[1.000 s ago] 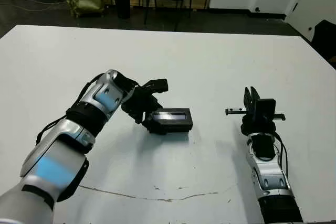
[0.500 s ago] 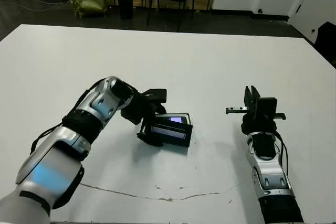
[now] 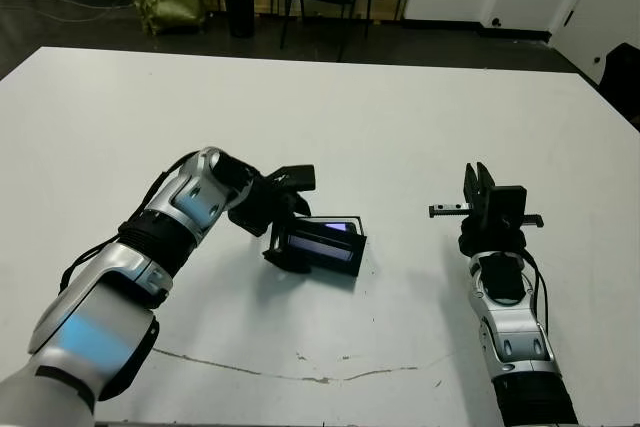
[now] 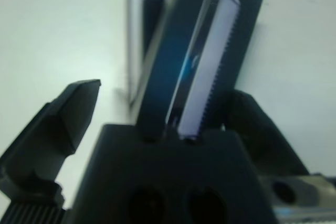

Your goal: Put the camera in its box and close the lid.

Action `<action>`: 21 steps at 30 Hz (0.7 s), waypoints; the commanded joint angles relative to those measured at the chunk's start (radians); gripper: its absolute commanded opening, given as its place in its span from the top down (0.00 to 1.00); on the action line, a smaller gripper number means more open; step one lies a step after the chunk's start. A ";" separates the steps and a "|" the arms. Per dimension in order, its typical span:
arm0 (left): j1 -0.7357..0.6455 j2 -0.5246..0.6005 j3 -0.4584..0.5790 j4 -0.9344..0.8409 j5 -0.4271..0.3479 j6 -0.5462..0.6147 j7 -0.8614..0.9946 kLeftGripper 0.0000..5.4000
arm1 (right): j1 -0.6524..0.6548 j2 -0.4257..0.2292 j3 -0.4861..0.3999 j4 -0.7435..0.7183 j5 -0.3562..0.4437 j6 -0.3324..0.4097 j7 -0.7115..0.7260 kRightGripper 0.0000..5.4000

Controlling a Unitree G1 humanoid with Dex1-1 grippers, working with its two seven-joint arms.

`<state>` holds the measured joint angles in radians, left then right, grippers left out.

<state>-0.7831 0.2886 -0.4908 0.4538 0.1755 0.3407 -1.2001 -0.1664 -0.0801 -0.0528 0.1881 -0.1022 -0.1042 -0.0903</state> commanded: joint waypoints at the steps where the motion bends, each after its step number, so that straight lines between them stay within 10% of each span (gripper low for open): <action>1: 0.045 0.038 -0.003 -0.091 0.035 0.006 0.062 0.00 | 0.016 -0.004 -0.004 -0.010 0.002 0.032 0.001 1.00; 21: 0.142 0.129 0.027 -0.331 -0.027 -0.086 0.095 0.00 | 0.022 -0.006 0.000 -0.019 0.011 0.034 0.012 1.00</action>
<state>-0.6288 0.4019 -0.4707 0.1045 0.1564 0.2602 -1.0916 -0.1499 -0.0786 -0.0503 0.1639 -0.0914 -0.0899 -0.0822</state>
